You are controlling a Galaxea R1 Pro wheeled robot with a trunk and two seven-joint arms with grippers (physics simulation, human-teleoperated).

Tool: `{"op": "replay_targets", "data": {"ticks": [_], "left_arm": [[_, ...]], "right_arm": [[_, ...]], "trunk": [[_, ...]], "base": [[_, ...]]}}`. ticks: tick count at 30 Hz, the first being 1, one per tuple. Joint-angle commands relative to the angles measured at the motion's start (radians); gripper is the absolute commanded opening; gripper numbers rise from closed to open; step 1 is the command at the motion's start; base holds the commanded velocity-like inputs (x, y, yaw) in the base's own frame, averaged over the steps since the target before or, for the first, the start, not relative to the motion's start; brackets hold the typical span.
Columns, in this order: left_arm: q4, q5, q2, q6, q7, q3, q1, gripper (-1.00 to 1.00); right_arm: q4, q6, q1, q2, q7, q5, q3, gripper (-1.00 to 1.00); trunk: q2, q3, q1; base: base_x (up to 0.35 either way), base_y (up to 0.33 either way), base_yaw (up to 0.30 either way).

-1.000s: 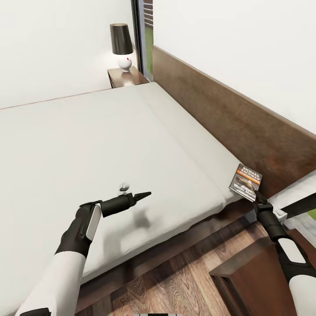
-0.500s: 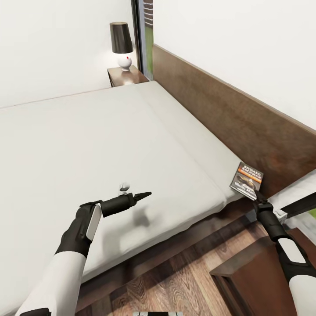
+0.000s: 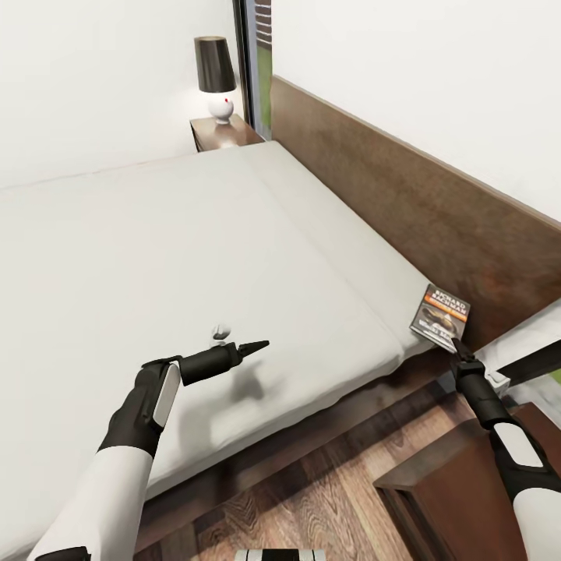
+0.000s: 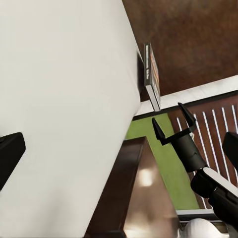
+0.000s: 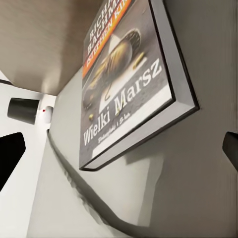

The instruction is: In the bedroom, move the book from the bed onto either nightstand, and place the two sandals side by side next to the bed.

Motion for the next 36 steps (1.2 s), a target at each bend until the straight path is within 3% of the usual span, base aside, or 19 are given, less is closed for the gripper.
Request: {"op": "replay_targets", "data": {"ticks": [1, 4, 36], "left_arm": [[0.000, 0.001, -0.001, 0.006, -0.003, 0.003, -0.001, 1.00], [0.001, 0.001, -0.001, 0.006, -0.003, 0.003, -0.001, 1.00], [0.001, 0.001, -0.001, 0.006, -0.003, 0.003, -0.001, 1.00]], "right_arm": [[0.001, 0.010, 0.000, 0.000, 0.002, -0.009, -0.002, 1.00], [0.001, 0.010, -0.001, 0.000, 0.002, -0.009, -0.002, 1.00], [-0.001, 0.010, 0.000, -0.001, 0.002, -0.009, -0.004, 1.00]], "trunk": [[-0.008, -0.004, 0.004], [-0.029, -0.013, 0.015], [-0.029, -0.013, 0.015]], "base": [[0.000, 0.000, 0.000], [0.000, 0.000, 0.000], [0.026, 0.000, 0.000]]}}
